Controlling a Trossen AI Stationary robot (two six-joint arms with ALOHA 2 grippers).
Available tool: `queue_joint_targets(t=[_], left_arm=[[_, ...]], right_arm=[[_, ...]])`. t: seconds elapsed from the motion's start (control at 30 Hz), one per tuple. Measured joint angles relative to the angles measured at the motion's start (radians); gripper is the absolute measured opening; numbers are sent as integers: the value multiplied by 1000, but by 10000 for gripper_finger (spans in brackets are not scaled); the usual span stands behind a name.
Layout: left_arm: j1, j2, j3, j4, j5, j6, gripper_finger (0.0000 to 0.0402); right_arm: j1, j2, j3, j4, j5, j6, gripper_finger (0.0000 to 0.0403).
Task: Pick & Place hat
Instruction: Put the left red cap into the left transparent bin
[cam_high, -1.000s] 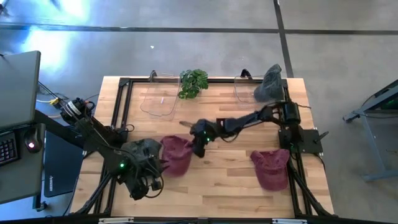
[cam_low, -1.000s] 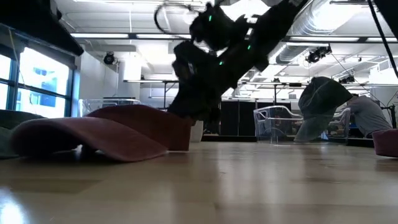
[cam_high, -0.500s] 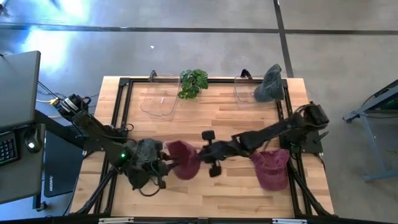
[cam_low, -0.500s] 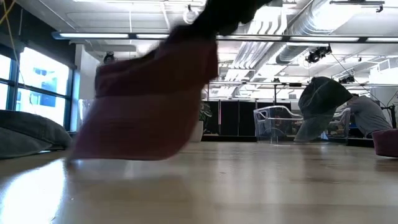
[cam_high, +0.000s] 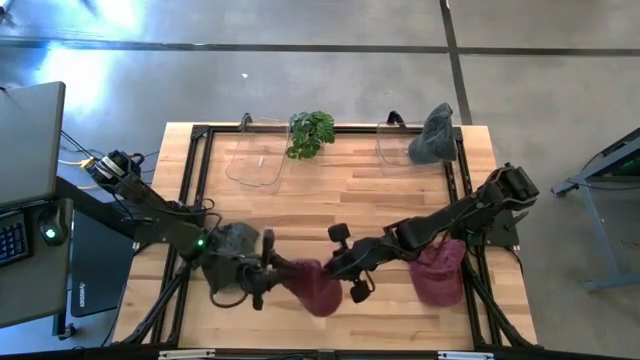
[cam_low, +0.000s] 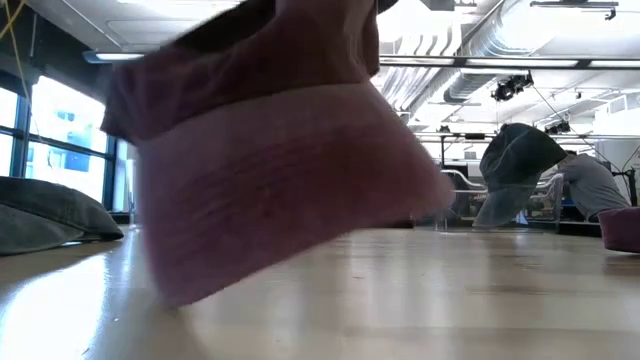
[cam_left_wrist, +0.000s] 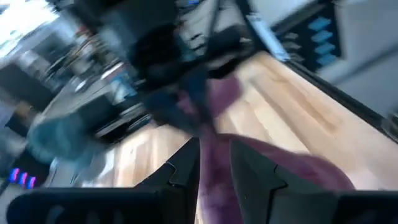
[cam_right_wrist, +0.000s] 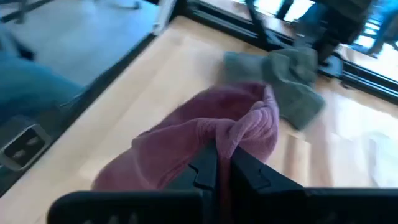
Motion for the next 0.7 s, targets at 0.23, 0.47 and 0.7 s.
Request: queue_joint_targets(t=[0.23,0.47,0.7], left_arm=[[-3,68,0,11,-62,181,137],[-2,170,0,91,-200,145,258],[-3,260,0,213,-375,130,263]], right_arm=[[-2,0,0,-18,41,22,6],[-2,0,0,-19,55,34,14],[-8,0,0,-18,66,45,8]])
